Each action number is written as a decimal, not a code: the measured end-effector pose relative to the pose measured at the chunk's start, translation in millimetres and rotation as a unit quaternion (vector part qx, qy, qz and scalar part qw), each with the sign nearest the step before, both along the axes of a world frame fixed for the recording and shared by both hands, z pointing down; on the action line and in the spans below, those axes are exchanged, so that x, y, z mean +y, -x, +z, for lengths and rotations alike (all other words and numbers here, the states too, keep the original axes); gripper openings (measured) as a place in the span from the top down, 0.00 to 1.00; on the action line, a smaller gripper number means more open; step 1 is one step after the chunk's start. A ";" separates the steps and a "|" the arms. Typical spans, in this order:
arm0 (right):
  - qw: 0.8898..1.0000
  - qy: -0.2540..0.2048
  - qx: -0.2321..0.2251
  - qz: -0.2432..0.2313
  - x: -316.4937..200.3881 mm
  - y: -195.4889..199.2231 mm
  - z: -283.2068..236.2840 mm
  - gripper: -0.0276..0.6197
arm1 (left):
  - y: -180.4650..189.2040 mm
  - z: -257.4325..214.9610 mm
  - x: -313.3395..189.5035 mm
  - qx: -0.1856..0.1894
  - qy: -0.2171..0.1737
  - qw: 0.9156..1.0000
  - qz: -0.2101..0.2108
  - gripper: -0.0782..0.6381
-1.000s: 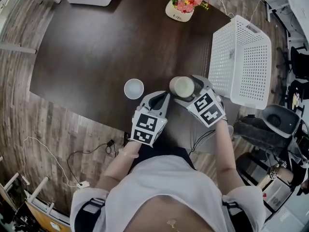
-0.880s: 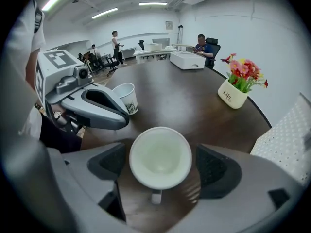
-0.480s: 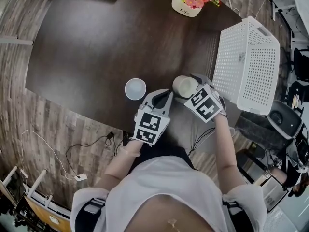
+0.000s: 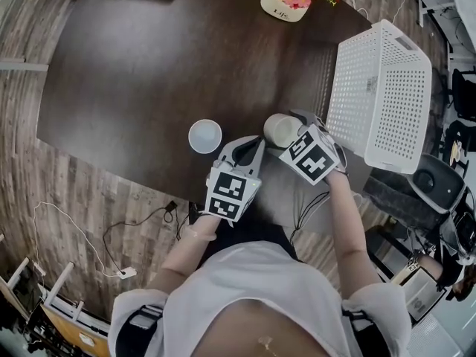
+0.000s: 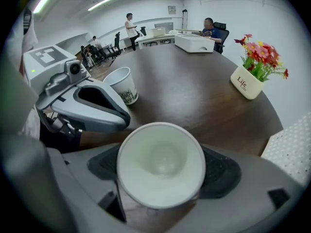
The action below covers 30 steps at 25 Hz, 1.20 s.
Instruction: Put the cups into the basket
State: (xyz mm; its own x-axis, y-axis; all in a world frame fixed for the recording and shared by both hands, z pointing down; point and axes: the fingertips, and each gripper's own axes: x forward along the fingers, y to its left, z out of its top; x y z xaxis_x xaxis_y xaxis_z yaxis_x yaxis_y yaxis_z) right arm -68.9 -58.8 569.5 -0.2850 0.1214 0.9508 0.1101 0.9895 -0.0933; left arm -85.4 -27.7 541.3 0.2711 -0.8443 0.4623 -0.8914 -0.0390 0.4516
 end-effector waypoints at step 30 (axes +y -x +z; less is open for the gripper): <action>0.999 0.001 -0.050 0.014 35.9 -19.1 -96.9 0.30 | 2.0 -79.6 -6.6 -0.059 -0.064 0.996 0.036 0.88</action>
